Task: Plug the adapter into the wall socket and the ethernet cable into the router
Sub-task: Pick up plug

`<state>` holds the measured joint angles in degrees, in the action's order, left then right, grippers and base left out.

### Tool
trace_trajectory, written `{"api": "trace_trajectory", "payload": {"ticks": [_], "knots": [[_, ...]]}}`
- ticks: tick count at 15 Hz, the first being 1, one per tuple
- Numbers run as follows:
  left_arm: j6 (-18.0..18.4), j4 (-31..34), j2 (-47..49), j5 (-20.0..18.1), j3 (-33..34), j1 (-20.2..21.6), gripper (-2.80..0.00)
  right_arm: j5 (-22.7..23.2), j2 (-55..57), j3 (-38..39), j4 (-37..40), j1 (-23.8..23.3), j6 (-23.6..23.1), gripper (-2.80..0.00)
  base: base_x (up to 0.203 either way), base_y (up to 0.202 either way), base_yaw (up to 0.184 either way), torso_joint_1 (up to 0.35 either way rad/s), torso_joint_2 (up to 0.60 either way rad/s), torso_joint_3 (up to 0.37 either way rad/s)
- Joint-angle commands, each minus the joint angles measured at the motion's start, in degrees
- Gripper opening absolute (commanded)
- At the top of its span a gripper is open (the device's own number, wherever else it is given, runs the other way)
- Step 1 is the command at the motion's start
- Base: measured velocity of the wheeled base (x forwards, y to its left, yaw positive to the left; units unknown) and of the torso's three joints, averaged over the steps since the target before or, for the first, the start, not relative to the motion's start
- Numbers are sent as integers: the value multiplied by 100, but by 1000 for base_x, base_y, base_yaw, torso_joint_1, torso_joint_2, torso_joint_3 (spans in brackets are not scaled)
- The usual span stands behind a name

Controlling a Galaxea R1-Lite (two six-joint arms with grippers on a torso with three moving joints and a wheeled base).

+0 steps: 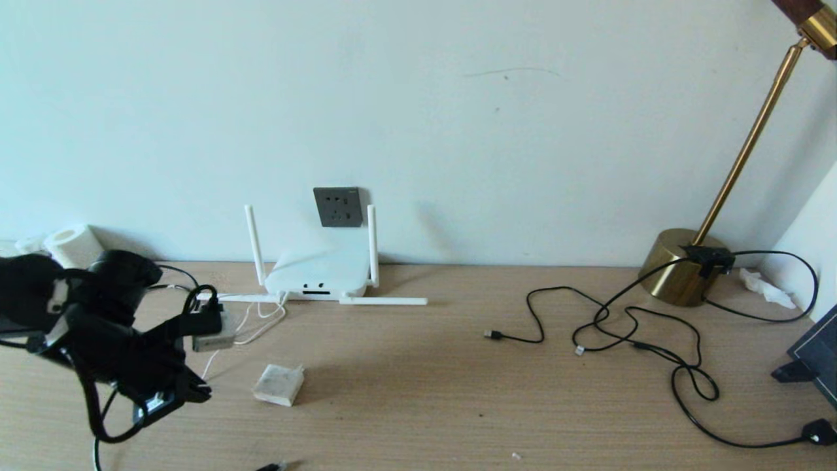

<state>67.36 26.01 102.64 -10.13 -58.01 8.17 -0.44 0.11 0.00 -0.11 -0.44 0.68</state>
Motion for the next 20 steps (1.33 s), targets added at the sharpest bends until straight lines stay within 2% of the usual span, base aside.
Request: {"api": "trace_trajectory", "payload": {"ticks": [1,3,4,10,12,14,15,17,20], "knots": [[47,29,-228,-6,248,102,-280,0,-2,0,2,0,2,-280,0,0,0,0,0,0],[53,34,-301,-26,457,71,-280,0,-2,0,2,0,2,-280,0,0,0,0,0,0],[64,28,-364,-85,532,30,0,0,-2,0,2,0,2,-280,0,0,0,0,0,0],[35,-156,-618,-94,612,-581,0,0,-2,0,2,0,2,-280,0,0,0,0,0,0],[-212,-428,-581,-64,616,-895,0,0,-2,0,-6,0,2,-280,0,0,0,0,0,0],[-998,-806,-408,15,615,-1166,0,0,-2,0,2,0,2,-280,0,0,0,0,0,0],[-1511,-984,-316,84,603,-1260,0,0,-2,0,2,0,2,-280,0,0,0,0,0,0],[-2782,-1406,-130,347,551,-1389,0,0,-2,0,-1,0,2,-280,0,0,0,0,0,0],[-4352,-1546,-28,759,501,-1429,0,0,-2,0,-4,0,2,-280,0,0,0,0,0,0]]}}
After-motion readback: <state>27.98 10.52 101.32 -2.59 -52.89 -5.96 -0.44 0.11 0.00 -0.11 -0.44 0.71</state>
